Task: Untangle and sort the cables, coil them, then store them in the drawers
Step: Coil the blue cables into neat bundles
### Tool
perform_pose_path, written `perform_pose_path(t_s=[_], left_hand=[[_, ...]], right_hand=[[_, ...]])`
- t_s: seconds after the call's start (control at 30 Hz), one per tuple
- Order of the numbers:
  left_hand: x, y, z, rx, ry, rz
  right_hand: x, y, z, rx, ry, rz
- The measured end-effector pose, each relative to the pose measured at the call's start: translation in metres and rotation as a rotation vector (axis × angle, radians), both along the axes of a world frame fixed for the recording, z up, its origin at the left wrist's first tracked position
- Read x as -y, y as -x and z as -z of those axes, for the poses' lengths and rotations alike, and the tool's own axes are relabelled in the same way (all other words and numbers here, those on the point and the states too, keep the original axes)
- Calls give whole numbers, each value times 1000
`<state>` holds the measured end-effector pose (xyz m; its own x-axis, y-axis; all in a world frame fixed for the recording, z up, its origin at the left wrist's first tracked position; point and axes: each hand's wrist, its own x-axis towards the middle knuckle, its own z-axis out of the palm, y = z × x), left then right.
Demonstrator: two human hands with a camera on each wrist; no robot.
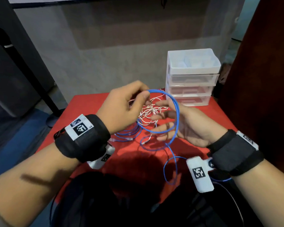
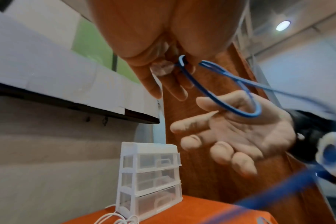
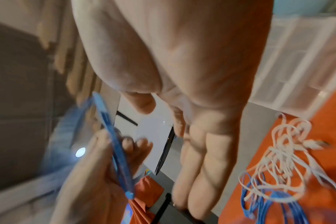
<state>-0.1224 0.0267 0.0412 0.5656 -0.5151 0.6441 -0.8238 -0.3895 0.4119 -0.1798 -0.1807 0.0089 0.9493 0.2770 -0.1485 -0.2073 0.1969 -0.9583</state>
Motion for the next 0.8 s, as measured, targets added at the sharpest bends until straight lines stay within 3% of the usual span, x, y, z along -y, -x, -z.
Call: perform_pose_path(t_s=[0.1,0.2,0.33,0.4,0.57,0.8], left_hand=[[-6,-10,4,-196,104,-83],[-9,-13,10,-449,208,-113],[-7,-3,8,-868,415,-18],[-11,-1,0,-1049,444,40],[-22,5,-8,-1090,300,83],[-25,2,-7,-1094,292,107]], right_hand=[[8,11,4,-33,-96,-161],[11,18,9,85,-71,-228],[2,16,11,320,194,43],[4,10,9,351,238,205],[27,-8,-5,394,433,434],[58,-19,-23,464,501,645]])
